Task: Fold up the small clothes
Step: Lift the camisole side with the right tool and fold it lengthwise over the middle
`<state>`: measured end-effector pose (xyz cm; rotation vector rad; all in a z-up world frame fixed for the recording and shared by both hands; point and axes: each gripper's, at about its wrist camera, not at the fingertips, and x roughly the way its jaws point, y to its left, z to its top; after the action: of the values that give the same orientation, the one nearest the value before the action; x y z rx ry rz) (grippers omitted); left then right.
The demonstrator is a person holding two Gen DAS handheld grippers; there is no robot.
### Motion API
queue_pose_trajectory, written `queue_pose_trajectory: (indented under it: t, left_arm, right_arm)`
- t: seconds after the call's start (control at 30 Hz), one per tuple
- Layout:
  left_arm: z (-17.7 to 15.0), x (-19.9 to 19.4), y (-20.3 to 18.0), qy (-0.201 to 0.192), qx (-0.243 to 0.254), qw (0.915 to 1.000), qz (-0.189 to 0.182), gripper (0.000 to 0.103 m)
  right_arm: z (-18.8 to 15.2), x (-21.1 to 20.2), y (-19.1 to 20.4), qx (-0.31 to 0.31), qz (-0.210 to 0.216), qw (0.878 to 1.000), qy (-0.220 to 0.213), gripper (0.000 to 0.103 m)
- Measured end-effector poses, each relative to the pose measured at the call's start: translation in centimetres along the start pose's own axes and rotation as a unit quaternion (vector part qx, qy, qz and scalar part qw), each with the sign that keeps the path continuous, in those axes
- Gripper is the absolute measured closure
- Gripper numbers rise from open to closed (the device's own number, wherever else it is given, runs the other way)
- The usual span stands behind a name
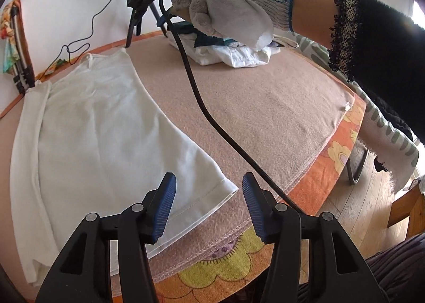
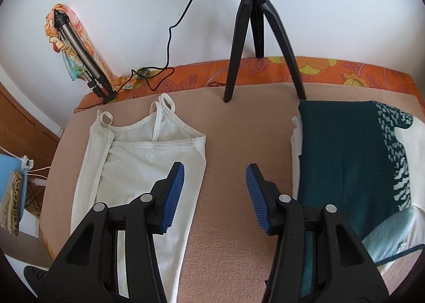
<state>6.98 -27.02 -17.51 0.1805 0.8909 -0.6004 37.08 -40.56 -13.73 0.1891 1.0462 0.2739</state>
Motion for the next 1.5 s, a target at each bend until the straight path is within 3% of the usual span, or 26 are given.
queue_pose_trajectory:
  t: [0.07, 0.13, 0.23, 0.33, 0.4, 0.43, 0.47, 0.5, 0.77, 1.0, 1.23, 1.5]
  left_arm:
    - [-0.2, 0.7, 0.4, 0.004, -0.013, 0.9998, 0.016, 0.057]
    - [-0.4, 1.1, 1.3, 0.005, -0.036, 0.9993, 0.011, 0.096]
    - [-0.8, 1.1, 2.2, -0.017, -0.074, 0.997, -0.013, 0.101]
    - [-1.3, 0.4, 2.6, -0.033, -0.109, 0.993, -0.03, 0.102]
    - [-1.6, -0.5, 2.7, -0.049, -0.118, 0.9912, -0.033, 0.102]
    - [-1.8, -1.0, 2.8, -0.057, -0.121, 0.9906, -0.031, 0.102]
    - [-1.8, -1.3, 2.9, -0.063, -0.123, 0.99, -0.028, 0.102]
    - [-1.8, -1.6, 3.0, -0.068, -0.127, 0.9891, -0.03, 0.102]
    - [-3.0, -4.8, 5.3, -0.108, -0.169, 0.9793, -0.026, 0.102]
    - [-4.5, -7.9, 8.5, -0.141, -0.209, 0.9678, 0.0, 0.102]
    - [-6.8, -9.2, 11.1, -0.147, -0.245, 0.9583, 0.018, 0.102]
    - [-8.8, -9.6, 13.1, -0.138, -0.256, 0.956, 0.041, 0.102]
  right_arm:
    - [0.4, 2.2, 0.0, 0.002, 0.009, 1.0, 0.009, 0.052]
    - [0.9, 4.2, 0.2, 0.01, 0.02, 1.0, 0.014, 0.052]
    - [1.8, 6.4, 0.8, 0.011, 0.024, 0.999, 0.019, 0.052]
    - [1.8, 8.5, 1.3, 0.006, 0.017, 0.999, 0.037, 0.052]
    - [1.6, 9.6, 1.6, 0.006, 0.008, 0.999, 0.05, 0.061]
    - [1.6, 9.8, 1.8, 0.002, -0.001, 0.999, 0.047, 0.068]
    - [1.6, 9.9, 2.0, -0.004, -0.004, 0.999, 0.048, 0.087]
    - [1.7, 10.0, 2.2, -0.005, -0.003, 0.998, 0.055, 0.094]
    - [3.7, 7.5, 5.4, -0.019, -0.042, 0.998, 0.038, 0.098]
    - [4.8, 6.9, 11.8, -0.065, -0.073, 0.995, 0.034, 0.098]
    - [4.8, 9.6, 19.0, -0.109, -0.093, 0.989, 0.049, 0.099]
    - [4.8, 14.6, 24.7, -0.144, -0.106, 0.981, 0.076, 0.098]
